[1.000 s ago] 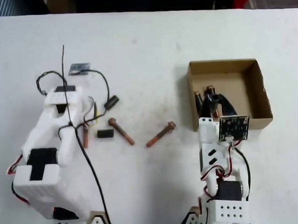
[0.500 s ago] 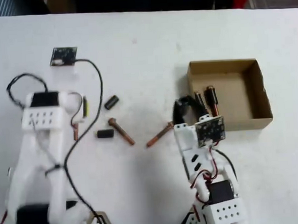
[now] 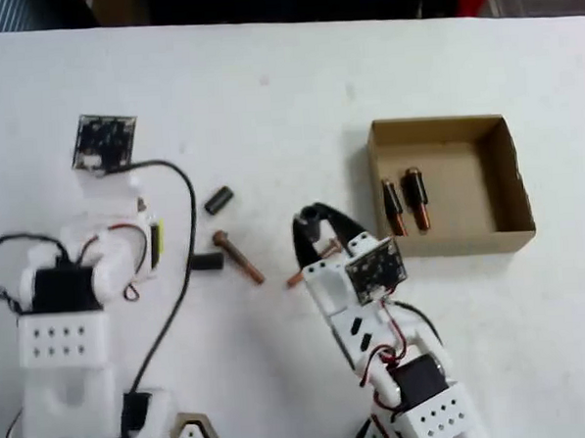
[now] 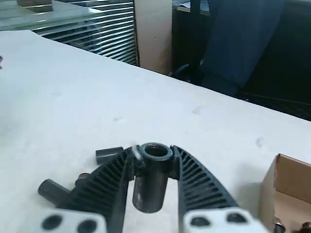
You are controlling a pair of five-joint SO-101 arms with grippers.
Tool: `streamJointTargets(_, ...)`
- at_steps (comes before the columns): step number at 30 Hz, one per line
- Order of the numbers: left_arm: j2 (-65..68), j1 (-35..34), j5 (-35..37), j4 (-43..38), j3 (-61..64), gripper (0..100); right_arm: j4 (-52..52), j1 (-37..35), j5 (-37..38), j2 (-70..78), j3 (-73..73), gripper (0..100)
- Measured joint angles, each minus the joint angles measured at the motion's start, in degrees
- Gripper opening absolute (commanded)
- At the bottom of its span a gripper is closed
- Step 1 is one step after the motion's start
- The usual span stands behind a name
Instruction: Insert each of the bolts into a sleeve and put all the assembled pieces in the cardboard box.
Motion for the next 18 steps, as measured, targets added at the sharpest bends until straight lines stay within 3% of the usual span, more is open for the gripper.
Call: streamJointTargets(18, -23.38, 2.29, -0.09, 0.0, 6.07, 4, -2.29, -13.8, -0.09, 0.0, 0.0, 1.7)
